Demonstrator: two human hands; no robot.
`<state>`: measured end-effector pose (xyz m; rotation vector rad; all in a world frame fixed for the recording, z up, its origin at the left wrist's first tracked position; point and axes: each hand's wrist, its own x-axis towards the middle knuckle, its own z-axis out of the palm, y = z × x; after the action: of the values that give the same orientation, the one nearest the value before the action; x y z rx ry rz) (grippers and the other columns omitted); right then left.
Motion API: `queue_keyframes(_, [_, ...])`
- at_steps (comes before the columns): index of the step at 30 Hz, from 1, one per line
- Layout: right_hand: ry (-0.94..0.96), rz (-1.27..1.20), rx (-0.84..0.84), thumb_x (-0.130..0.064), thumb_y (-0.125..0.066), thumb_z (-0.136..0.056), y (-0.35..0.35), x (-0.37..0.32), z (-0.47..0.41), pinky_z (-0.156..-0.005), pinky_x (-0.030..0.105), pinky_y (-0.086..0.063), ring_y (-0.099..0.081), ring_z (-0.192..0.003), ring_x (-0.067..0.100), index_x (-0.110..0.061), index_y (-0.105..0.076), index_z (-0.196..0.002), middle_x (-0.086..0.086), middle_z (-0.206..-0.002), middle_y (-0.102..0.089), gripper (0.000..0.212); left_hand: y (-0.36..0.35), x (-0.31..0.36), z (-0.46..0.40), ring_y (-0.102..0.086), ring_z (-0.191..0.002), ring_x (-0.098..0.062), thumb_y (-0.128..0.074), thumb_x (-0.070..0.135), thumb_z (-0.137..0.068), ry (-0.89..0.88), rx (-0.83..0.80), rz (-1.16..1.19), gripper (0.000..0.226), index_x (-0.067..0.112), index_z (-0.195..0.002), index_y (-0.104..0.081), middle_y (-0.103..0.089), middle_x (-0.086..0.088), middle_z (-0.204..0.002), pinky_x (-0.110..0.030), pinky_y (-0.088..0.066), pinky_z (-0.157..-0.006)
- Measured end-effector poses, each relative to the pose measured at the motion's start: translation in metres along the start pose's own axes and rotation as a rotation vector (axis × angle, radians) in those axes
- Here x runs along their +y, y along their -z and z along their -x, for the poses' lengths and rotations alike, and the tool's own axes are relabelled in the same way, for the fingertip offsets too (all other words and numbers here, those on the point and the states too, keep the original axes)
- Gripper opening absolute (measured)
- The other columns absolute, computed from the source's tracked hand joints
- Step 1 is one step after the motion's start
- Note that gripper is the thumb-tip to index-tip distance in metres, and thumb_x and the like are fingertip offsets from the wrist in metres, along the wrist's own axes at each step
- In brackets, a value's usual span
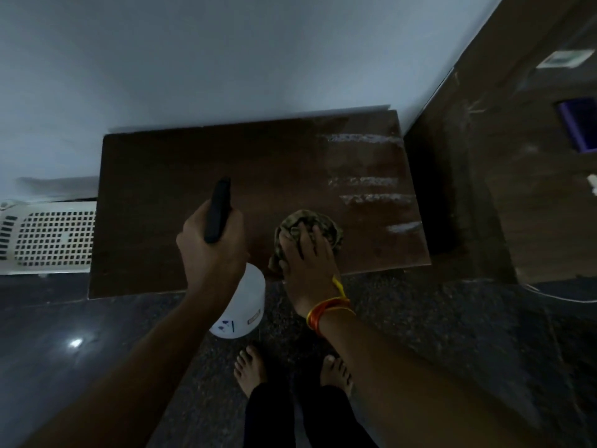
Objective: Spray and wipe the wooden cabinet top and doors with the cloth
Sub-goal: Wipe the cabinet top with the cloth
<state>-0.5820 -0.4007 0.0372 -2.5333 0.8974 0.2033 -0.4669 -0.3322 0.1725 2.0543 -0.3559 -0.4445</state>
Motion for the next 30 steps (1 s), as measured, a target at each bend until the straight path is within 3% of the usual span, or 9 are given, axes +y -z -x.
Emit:
queue_keyframes(5, [-0.042, 0.038, -0.022, -0.039, -0.031, -0.101, -0.001, 0.022, 0.016, -0.118, 0.048, -0.004, 0.007, -0.146, 0.033, -0.033, -0.01, -0.15, 0.006, -0.16, -0.004, 0.053, -0.003, -0.005, 0.009, -0.056, -0.053, -0.017, -0.055, 0.013, -0.093, 0.012, -0.01, 0.003, 0.025, 0.027, -0.073, -0.053, -0.057, -0.007, -0.069, -0.036, -0.052, -0.046])
queue_keyframes(10, [-0.026, 0.058, 0.047, -0.036, -0.034, -0.101, 0.009, 0.018, -0.004, -0.117, 0.051, -0.01, -0.007, -0.144, 0.039, -0.028, -0.018, -0.149, 0.012, -0.157, -0.017, 0.052, -0.014, -0.01, 0.012, -0.053, -0.047, -0.013, -0.054, 0.013, -0.094, 0.018, -0.023, 0.042, 0.022, 0.022, -0.074, -0.054, -0.054, -0.006, -0.064, -0.028, -0.048, -0.041])
queue_keyframes(16, [-0.067, 0.05, 0.019, -0.037, -0.031, -0.101, 0.005, 0.023, 0.025, -0.12, 0.049, -0.006, 0.0, -0.146, 0.038, -0.028, -0.011, -0.151, 0.012, -0.159, -0.009, 0.055, -0.021, -0.01, 0.017, -0.059, -0.062, -0.046, -0.055, 0.013, -0.093, 0.008, -0.039, 0.054, 0.015, 0.007, -0.079, -0.058, -0.058, -0.025, -0.069, -0.051, -0.05, -0.05])
queue_keyframes(21, [-0.06, 0.095, -0.019, -0.04, -0.029, -0.102, 0.009, 0.038, 0.016, -0.119, 0.05, -0.009, -0.002, -0.146, 0.036, -0.03, -0.007, -0.15, 0.01, -0.159, -0.01, 0.054, -0.027, -0.007, 0.016, -0.059, -0.065, -0.051, -0.055, 0.013, -0.092, 0.049, -0.039, 0.064, 0.018, 0.015, -0.075, -0.057, -0.056, -0.018, -0.067, -0.057, -0.052, -0.051])
queue_keyframes(25, [-0.096, 0.115, 0.065, -0.039, -0.031, -0.101, 0.016, 0.043, -0.007, -0.117, 0.053, -0.015, -0.009, -0.144, 0.04, -0.026, -0.015, -0.15, 0.014, -0.157, -0.016, 0.053, -0.035, -0.008, 0.011, -0.056, -0.062, -0.051, -0.055, 0.013, -0.091, 0.003, -0.029, 0.072, 0.015, 0.005, -0.079, -0.058, -0.057, -0.03, -0.072, -0.057, -0.05, -0.049])
queue_keyframes(30, [-0.174, 0.102, 0.058, -0.037, -0.033, -0.101, 0.012, 0.039, 0.018, -0.12, 0.049, -0.009, -0.002, -0.146, 0.037, -0.025, -0.013, -0.151, 0.013, -0.159, -0.011, 0.055, -0.037, -0.004, 0.012, -0.055, -0.059, -0.049, -0.055, 0.013, -0.091, 0.025, -0.049, 0.088, 0.017, 0.007, -0.075, -0.056, -0.052, -0.02, -0.06, -0.054, -0.049, -0.045])
